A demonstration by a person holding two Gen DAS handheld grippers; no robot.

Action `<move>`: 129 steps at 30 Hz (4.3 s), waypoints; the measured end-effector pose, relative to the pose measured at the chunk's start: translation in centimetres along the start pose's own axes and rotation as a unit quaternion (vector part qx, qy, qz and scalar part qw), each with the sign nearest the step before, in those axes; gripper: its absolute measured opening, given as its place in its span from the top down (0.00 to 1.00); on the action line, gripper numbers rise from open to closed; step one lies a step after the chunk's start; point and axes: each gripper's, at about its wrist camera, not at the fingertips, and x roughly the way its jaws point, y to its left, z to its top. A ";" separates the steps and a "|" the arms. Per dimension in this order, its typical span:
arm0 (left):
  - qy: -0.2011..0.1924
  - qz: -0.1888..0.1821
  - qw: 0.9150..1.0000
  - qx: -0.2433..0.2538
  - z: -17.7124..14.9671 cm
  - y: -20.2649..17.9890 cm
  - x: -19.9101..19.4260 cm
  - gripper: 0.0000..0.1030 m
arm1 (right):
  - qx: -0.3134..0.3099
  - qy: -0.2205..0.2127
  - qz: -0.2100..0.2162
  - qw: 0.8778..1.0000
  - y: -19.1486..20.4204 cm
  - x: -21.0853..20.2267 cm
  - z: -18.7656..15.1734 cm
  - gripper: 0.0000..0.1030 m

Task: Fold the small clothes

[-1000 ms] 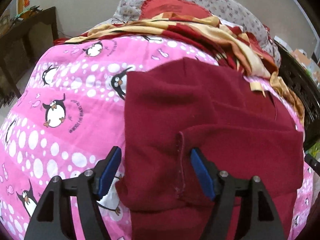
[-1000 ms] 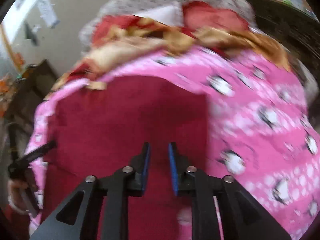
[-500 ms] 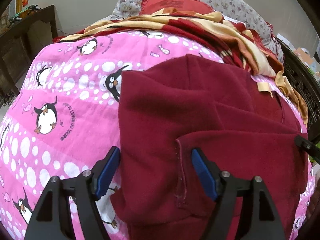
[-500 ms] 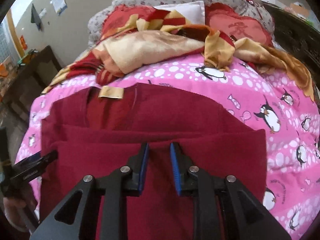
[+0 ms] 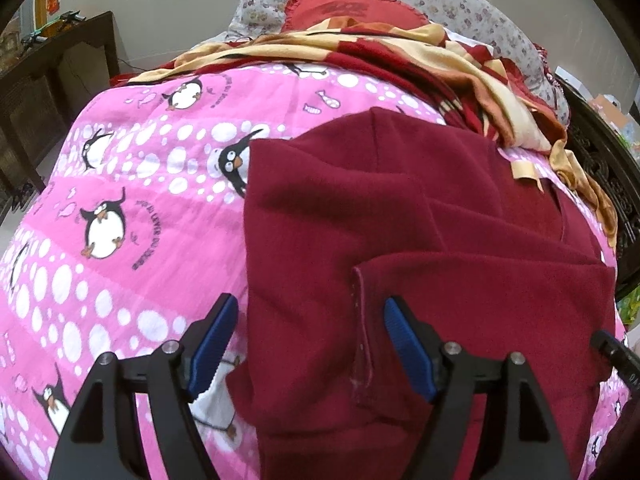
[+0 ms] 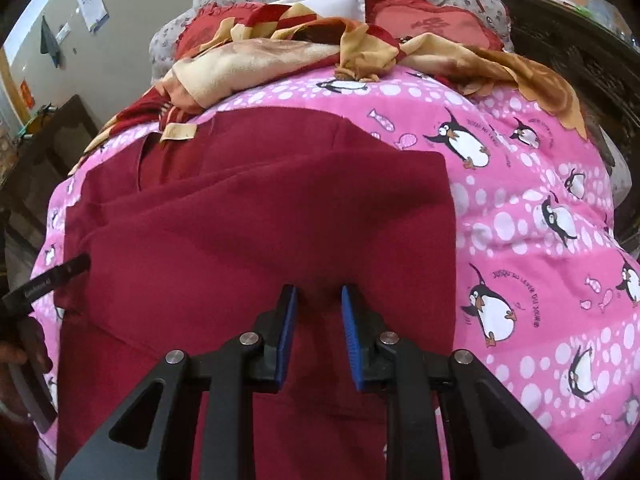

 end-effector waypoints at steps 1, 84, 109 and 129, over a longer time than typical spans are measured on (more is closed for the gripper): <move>0.001 0.001 1.000 0.002 -0.2 -0.1 -0.2 0.23 | 0.005 0.000 0.002 1.000 -0.2 -0.5 0.0 0.60; 0.126 -0.038 0.984 0.120 -23.0 0.8 -12.2 0.00 | 0.032 0.138 0.228 0.963 -5.6 -11.5 -24.3 0.36; 0.155 -0.085 0.982 0.069 -23.3 2.9 -14.7 0.67 | -0.048 0.068 0.237 0.968 -3.7 -15.4 -21.4 0.69; 0.152 -0.082 0.982 0.080 -23.6 2.2 -14.6 0.60 | -0.043 0.103 0.246 0.963 -2.7 -13.6 -22.8 0.65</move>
